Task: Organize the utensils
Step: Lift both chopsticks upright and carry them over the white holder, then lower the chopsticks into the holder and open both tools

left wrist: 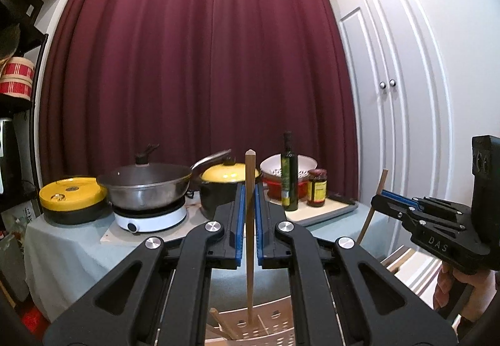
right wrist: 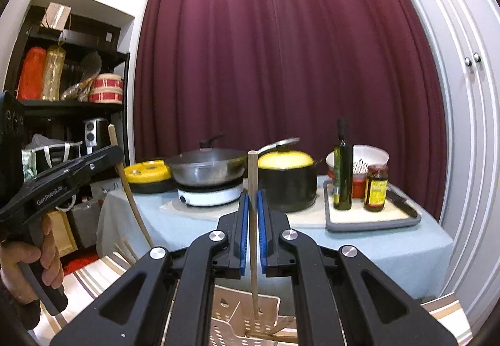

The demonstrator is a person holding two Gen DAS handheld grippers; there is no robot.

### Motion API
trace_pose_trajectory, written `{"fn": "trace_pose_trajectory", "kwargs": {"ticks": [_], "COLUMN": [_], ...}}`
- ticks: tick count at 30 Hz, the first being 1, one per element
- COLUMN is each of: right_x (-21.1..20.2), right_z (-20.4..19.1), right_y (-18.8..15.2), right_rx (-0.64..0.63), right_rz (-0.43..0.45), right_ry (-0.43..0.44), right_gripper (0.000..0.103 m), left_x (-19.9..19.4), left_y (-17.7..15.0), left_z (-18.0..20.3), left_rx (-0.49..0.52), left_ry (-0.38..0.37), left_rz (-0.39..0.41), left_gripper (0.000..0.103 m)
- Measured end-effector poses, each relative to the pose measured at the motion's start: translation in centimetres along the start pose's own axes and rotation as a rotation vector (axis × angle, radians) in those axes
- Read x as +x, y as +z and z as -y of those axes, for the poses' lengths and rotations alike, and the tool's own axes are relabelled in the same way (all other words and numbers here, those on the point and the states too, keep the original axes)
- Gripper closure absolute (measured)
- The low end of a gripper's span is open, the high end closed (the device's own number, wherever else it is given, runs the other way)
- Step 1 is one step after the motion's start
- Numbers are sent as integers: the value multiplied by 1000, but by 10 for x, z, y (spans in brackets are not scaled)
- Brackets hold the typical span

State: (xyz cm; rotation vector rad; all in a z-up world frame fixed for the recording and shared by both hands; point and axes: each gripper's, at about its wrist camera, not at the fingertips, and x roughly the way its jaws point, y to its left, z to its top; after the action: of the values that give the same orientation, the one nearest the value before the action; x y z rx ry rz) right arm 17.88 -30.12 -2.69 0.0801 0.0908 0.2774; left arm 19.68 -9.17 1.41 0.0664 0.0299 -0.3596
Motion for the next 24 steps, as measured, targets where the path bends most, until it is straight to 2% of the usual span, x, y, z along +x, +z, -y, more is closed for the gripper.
{"fn": "trace_pose_trajectory", "kwargs": {"ticks": [12, 14, 15, 16, 19, 21, 24], "right_x": [33, 35, 33, 31, 22, 13, -3], "right_z": [-6, -5, -6, -7, -12, -17, -22], "right_y": [-46, -48, -48, -47, -43, -41, -39], "right_rx": [-21, -19, -21, -26, -56, -84, -103], "right_rz": [-137, -142, -140, -134, -110, -99, -88], "right_ry": [-13, -11, -13, -18, -42, -60, -71], "right_gripper": [96, 93, 85, 76, 59, 56, 53], "left_x": [34, 34, 33, 32, 24, 15, -1], "left_y": [-54, -57, -57, -57, -54, -53, -52], "left_z": [-8, -9, -9, -9, -9, -8, -7], "left_rx": [-17, -17, -20, -23, -23, -21, -33], "left_ry": [8, 10, 11, 10, 5, 2, -13], "left_rz": [-141, -145, -142, -137, -126, -119, -122], "left_gripper": [94, 84, 74, 69, 52, 44, 40]}}
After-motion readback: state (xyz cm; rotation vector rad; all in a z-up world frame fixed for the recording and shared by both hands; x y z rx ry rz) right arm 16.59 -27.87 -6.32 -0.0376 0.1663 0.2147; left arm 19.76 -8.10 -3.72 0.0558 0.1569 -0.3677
